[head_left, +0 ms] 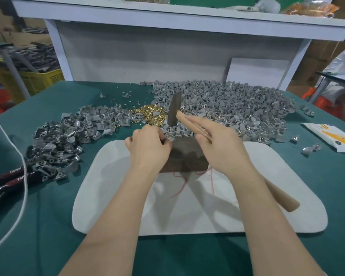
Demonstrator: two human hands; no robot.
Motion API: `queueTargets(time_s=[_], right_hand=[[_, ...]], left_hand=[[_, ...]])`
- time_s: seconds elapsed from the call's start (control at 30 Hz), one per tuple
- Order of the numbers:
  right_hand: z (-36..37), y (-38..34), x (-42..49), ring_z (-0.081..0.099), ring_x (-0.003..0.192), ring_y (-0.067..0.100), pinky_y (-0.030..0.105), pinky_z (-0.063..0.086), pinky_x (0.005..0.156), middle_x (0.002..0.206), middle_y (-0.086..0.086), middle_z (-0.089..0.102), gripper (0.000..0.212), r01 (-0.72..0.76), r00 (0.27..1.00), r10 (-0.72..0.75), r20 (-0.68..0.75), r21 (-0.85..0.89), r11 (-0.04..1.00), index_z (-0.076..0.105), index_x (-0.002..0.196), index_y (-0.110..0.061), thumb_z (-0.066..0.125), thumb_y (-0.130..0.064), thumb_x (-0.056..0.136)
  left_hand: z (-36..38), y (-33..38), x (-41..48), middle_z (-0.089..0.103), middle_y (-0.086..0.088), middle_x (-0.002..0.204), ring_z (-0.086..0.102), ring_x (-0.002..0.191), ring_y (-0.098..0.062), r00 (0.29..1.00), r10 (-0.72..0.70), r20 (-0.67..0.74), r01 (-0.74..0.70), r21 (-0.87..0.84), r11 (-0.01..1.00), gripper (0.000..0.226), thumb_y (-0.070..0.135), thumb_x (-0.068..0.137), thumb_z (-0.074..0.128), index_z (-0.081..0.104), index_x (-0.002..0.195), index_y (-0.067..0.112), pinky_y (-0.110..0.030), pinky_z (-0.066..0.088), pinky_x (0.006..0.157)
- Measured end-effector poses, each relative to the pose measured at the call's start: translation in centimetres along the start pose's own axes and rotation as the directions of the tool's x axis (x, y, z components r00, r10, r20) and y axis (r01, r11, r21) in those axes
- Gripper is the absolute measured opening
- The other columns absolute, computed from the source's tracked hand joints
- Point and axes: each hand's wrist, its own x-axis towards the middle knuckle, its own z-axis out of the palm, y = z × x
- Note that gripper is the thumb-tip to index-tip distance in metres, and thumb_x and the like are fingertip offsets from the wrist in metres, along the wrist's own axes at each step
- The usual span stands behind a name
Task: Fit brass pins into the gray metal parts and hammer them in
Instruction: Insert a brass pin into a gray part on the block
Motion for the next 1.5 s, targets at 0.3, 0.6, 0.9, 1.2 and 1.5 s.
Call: queueTargets(time_s=[0.3, 0.6, 0.9, 1.2, 1.5], right_hand=[[2.3, -0.2, 0.7, 0.057, 0.096, 0.028, 0.035, 0.044, 0.083, 0.107, 0.002, 0.046, 0.029, -0.121, 0.993, 0.120, -0.016, -0.119, 0.986, 0.067, 0.101, -0.035, 0.047, -0.017, 0.092], [2.9, -0.5, 1.0, 0.057, 0.090, 0.027, 0.031, 0.039, 0.073, 0.093, 0.000, 0.041, 0.012, -0.147, 0.989, 0.145, -0.019, -0.146, 0.978, 0.068, 0.093, -0.033, 0.057, -0.037, 0.089], [2.7, -0.5, 1.0, 0.055, 0.086, 0.028, 0.033, 0.041, 0.073, 0.091, 0.001, 0.040, 0.016, -0.140, 0.990, 0.137, -0.026, -0.153, 0.978, 0.066, 0.103, -0.034, 0.058, -0.035, 0.089], [2.7, -0.8, 1.3, 0.056, 0.091, 0.030, 0.031, 0.035, 0.070, 0.095, 0.002, 0.039, 0.017, -0.147, 0.988, 0.153, 0.009, -0.210, 0.967, 0.064, 0.105, -0.031, 0.051, -0.031, 0.093], [2.5, -0.7, 1.8, 0.050, 0.076, 0.026, 0.029, 0.036, 0.067, 0.102, 0.008, 0.056, 0.020, -0.161, 0.982, 0.173, 0.071, -0.149, 0.976, 0.067, 0.102, -0.032, 0.052, -0.026, 0.090]], left_hand=[[0.0, 1.1, -0.4, 0.062, 0.007, 0.094, 0.049, 0.110, -0.026, 0.977, 0.122, 0.175, -0.111, -0.068, 0.991, 0.012, 0.029, 0.084, 0.064, 0.058, 0.074, 0.028, -0.036, 0.028, 0.089], [-0.2, 1.1, -0.6, 0.062, 0.007, 0.099, 0.048, 0.113, -0.025, 0.969, 0.158, 0.187, -0.143, -0.092, 0.985, 0.011, 0.027, 0.084, 0.063, 0.056, 0.076, 0.031, -0.038, 0.032, 0.095], [-0.1, 1.2, -0.6, 0.058, 0.008, 0.093, 0.048, 0.112, -0.025, 0.970, 0.162, 0.181, -0.150, -0.082, 0.985, 0.014, 0.030, 0.084, 0.063, 0.055, 0.073, 0.030, -0.038, 0.032, 0.094], [-0.1, 1.3, -0.7, 0.058, 0.007, 0.094, 0.046, 0.112, -0.027, 0.966, 0.188, 0.177, -0.178, -0.072, 0.981, 0.012, 0.027, 0.086, 0.061, 0.054, 0.076, 0.030, -0.035, 0.031, 0.087], [-0.2, 1.4, -0.8, 0.058, 0.005, 0.097, 0.045, 0.111, -0.027, 0.961, 0.212, 0.178, -0.206, -0.051, 0.977, 0.008, 0.026, 0.087, 0.058, 0.056, 0.080, 0.027, -0.036, 0.031, 0.088]])
